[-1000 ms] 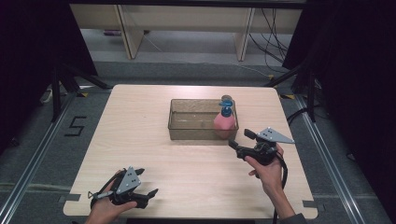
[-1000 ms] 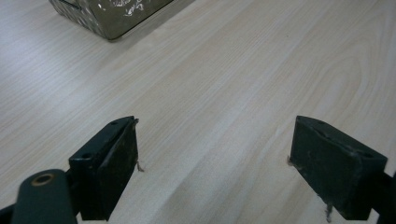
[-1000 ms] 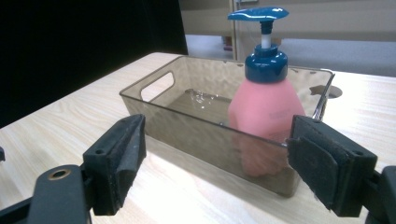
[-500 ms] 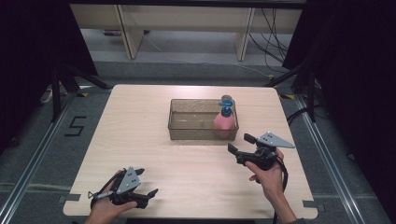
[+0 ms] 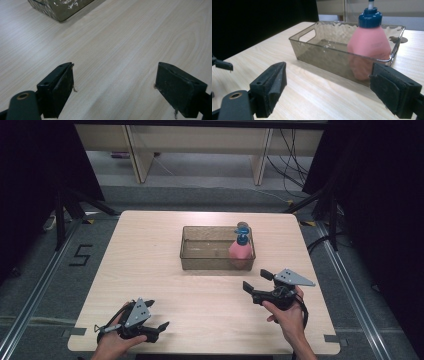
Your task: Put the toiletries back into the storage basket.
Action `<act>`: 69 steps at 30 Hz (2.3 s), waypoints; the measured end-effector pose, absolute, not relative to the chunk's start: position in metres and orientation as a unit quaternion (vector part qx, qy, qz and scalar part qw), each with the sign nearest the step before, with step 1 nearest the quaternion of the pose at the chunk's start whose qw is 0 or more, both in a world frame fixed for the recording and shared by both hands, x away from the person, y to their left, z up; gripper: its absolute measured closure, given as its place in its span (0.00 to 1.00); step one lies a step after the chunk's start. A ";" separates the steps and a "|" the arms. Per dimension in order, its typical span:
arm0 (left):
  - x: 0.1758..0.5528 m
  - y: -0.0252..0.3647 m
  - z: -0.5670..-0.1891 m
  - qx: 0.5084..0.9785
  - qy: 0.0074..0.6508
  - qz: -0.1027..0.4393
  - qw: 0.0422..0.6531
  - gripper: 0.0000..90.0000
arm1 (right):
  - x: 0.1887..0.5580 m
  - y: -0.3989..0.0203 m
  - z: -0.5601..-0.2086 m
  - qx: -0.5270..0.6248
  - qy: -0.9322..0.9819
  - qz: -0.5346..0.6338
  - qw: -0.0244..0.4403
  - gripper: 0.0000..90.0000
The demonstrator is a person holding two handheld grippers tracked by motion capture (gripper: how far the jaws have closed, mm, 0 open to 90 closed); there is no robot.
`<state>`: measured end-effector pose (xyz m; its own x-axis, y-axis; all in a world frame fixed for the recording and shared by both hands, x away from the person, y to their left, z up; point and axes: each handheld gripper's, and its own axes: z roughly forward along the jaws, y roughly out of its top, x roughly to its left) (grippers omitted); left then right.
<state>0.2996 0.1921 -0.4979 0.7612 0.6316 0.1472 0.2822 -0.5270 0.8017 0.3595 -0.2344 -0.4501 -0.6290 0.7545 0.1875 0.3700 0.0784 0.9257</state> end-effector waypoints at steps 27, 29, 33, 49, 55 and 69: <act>0.298 0.192 -0.499 0.843 0.273 0.214 0.412 0.16 | 0.330 -0.240 -0.458 0.392 0.713 0.557 0.163 0.17; 0.297 0.191 -0.499 0.843 0.272 0.213 0.412 0.16 | 0.328 -0.244 -0.458 0.395 0.715 0.554 0.164 0.17; 0.297 0.193 -0.499 0.846 0.270 0.215 0.405 0.16 | 0.323 -0.247 -0.460 0.398 0.715 0.551 0.162 0.17; 0.297 0.193 -0.499 0.848 0.267 0.215 0.404 0.16 | 0.301 -0.260 -0.463 0.413 0.717 0.537 0.166 0.17; 0.297 0.193 -0.499 0.848 0.268 0.216 0.404 0.16 | 0.298 -0.264 -0.468 0.410 0.722 0.533 0.166 0.17; 0.297 0.192 -0.499 0.846 0.270 0.214 0.406 0.16 | 0.290 -0.265 -0.475 0.409 0.743 0.506 0.157 0.17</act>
<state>0.2968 0.1919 -0.4992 0.7635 0.6300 0.1424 0.2827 -0.5242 0.8033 0.2904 -0.2655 -0.4754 -0.6156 0.7668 0.1819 0.4493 0.1518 0.8804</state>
